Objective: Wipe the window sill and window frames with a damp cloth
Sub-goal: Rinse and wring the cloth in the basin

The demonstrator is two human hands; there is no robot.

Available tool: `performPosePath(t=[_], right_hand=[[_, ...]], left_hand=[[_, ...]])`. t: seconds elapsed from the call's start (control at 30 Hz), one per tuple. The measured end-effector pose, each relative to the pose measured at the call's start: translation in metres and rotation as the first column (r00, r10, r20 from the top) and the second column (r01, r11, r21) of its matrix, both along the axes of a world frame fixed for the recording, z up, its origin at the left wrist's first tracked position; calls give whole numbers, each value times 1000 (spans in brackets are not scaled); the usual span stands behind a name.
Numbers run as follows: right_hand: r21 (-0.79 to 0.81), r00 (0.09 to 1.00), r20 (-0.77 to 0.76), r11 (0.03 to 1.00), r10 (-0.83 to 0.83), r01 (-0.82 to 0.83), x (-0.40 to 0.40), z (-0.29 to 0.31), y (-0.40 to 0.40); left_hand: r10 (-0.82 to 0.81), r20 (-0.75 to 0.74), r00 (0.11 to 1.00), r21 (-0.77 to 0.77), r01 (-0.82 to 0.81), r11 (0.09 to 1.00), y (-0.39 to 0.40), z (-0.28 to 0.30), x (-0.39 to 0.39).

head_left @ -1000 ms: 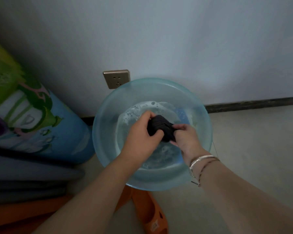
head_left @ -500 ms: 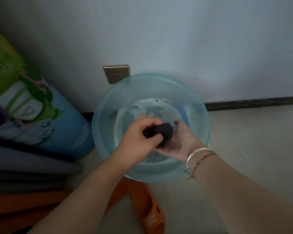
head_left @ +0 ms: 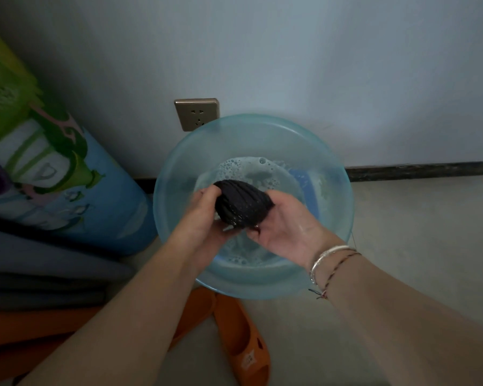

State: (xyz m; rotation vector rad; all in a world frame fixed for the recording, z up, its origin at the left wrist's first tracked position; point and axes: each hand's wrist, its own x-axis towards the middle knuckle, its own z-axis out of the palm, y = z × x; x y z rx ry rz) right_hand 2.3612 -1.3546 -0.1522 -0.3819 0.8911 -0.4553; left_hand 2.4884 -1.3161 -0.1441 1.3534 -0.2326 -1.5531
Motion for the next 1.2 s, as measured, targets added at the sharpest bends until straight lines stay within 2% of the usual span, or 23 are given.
performPosePath(t=[0.07,0.13,0.23,0.4,0.47,0.57,0.63,0.67,0.7,0.77,0.8,0.83,0.9,1.03,1.07,1.13,1.17,1.2], right_hand=[[-25,996,-28,996,82,-83,-3,0,-2],[-33,981,-65,982,184,-186,-7,3,-5],[-5,956,-92,960,279,-281,-16,7,-10],[-27,933,1,933,360,-360,-21,11,-22],[-55,906,-52,904,421,-423,-16,7,-27],[-117,819,-181,814,545,-568,-7,0,-32],[-109,714,-332,727,616,-678,-1,-5,-36],[-106,624,-464,660,628,-743,2,-6,-37],[-106,497,-627,567,600,-817,4,-9,-38],[-73,234,-873,358,429,-931,8,-14,-36],[-60,163,-929,299,332,-952,11,-14,-32],[-61,131,-960,272,249,-960,12,-14,-28],[-94,138,-981,290,137,-953,15,-17,-20],[-113,267,-941,554,206,-825,17,-24,-21],[-100,310,-916,602,255,-792,15,-24,-24],[-40,450,-796,705,406,-708,10,-19,-30],[17,512,-709,738,485,-675,7,-16,-33],[77,560,-615,749,555,-658,5,-13,-35]], left_hand=[[-24,-95,995,-6,23,1000,-1,0,-3],[-15,-84,996,-43,12,999,-5,-2,-5],[28,22,999,-72,-26,997,-10,-3,-7],[-139,173,975,-106,159,982,-17,8,-12],[-157,218,963,-109,184,977,-25,9,-14],[-210,274,938,-55,233,971,-35,6,-16],[-221,249,943,8,226,974,-37,1,-16],[-213,217,953,42,209,977,-38,0,-17],[-199,175,964,75,189,979,-38,-2,-19],[-154,87,984,136,142,981,-38,-6,-22],[-126,50,991,165,116,979,-38,-8,-24],[-89,27,996,187,82,979,-39,-11,-24],[-22,34,999,222,14,975,-42,-14,-26],[-74,158,985,179,45,983,-44,-18,-21],[-124,194,973,139,98,985,-43,-17,-16],[-242,251,937,40,239,970,-36,-14,-4],[-299,322,898,-36,328,944,-32,-15,4],[-351,450,821,-121,445,887,-27,-16,10]])
